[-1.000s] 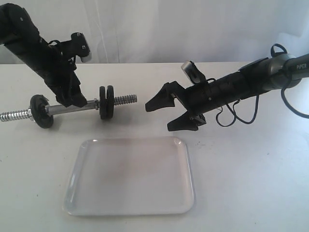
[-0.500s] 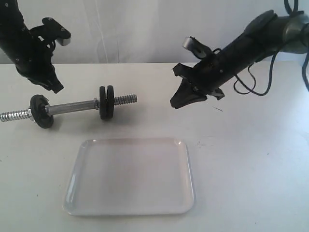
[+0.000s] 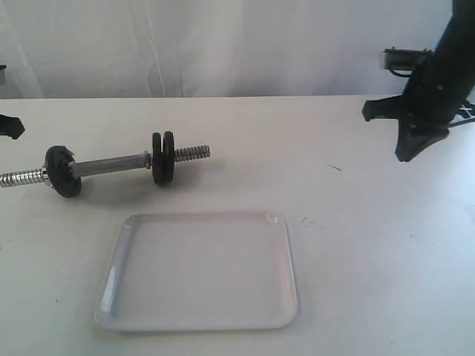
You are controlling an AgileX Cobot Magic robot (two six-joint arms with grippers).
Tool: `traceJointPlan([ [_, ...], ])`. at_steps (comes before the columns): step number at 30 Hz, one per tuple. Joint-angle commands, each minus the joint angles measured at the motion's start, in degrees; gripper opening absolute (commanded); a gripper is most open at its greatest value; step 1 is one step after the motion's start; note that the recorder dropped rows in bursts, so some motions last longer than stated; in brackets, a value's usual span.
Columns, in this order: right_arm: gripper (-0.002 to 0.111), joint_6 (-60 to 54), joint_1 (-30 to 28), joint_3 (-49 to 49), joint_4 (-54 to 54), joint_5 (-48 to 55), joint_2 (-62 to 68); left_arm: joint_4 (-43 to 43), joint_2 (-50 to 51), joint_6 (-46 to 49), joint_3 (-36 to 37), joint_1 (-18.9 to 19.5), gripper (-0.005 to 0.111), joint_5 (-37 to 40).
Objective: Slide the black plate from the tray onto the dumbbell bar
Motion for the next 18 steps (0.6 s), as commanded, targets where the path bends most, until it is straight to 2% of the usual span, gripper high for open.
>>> traceJointPlan([
  [1,0.0,0.21,-5.0,2.97,-0.86,0.13,-3.14,-1.17,-0.76,-0.34,-0.26,0.17,0.0,5.49],
  [8,0.0,-3.32,-6.88,8.08,-2.27,0.13,-8.51,-1.28,-2.69,-0.34,-0.26,0.17,0.0,5.49],
  [18,0.0,-9.75,-6.77,18.65,-3.37,-5.68,-21.51,-0.57,-13.58,-0.36,1.25,0.06,0.0,5.49],
])
